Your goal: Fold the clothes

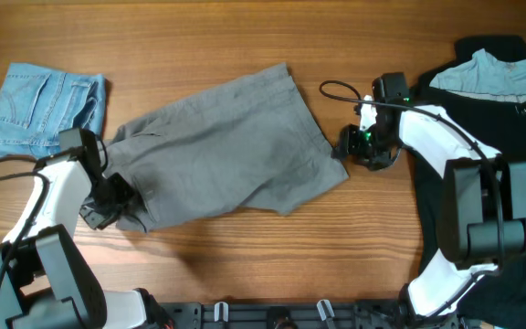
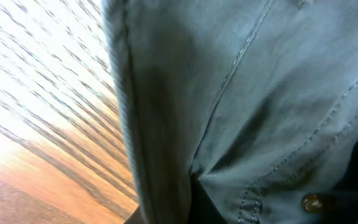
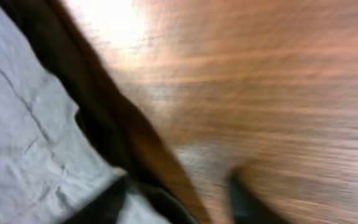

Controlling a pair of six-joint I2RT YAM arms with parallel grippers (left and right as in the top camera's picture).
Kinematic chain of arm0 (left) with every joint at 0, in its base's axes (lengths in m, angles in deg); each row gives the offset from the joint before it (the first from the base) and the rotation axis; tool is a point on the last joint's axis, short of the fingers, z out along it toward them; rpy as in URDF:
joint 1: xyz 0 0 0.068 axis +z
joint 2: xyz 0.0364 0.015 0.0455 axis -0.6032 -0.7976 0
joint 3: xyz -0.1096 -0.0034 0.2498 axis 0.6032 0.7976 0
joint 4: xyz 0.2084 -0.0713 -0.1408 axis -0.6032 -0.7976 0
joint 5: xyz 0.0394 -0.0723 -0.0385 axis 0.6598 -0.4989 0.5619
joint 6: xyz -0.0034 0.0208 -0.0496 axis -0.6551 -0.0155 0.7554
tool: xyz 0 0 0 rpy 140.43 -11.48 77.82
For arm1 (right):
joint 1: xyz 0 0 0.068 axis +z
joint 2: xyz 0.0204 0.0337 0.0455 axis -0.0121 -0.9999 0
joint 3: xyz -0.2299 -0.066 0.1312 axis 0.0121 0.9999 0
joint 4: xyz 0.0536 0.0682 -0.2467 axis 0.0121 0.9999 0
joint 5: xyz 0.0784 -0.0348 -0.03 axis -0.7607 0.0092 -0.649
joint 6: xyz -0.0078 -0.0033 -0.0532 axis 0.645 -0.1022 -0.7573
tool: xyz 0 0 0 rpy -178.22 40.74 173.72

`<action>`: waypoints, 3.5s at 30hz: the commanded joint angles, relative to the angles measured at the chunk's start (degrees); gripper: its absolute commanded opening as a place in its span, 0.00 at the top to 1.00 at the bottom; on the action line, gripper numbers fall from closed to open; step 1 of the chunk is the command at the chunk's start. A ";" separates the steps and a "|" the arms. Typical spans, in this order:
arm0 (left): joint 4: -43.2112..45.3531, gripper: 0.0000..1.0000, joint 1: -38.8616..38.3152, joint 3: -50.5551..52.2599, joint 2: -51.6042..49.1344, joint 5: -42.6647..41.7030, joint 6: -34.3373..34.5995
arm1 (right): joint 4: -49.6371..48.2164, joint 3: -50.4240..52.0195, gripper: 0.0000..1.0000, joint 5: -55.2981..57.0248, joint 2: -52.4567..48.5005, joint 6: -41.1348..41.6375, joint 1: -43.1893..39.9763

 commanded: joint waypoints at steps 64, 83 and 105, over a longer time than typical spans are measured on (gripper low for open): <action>9.33 0.68 2.67 -12.09 -10.71 -31.34 -15.65 | -44.96 -2.34 0.95 -22.18 4.85 1.81 -5.49; 8.37 0.96 14.03 -12.17 -0.17 -32.61 -15.39 | -47.60 -2.34 0.96 -17.94 4.85 3.56 -5.05; 11.06 0.48 2.29 -10.91 -12.94 -30.03 -15.78 | -45.86 -2.32 0.95 -13.11 4.63 4.70 -1.40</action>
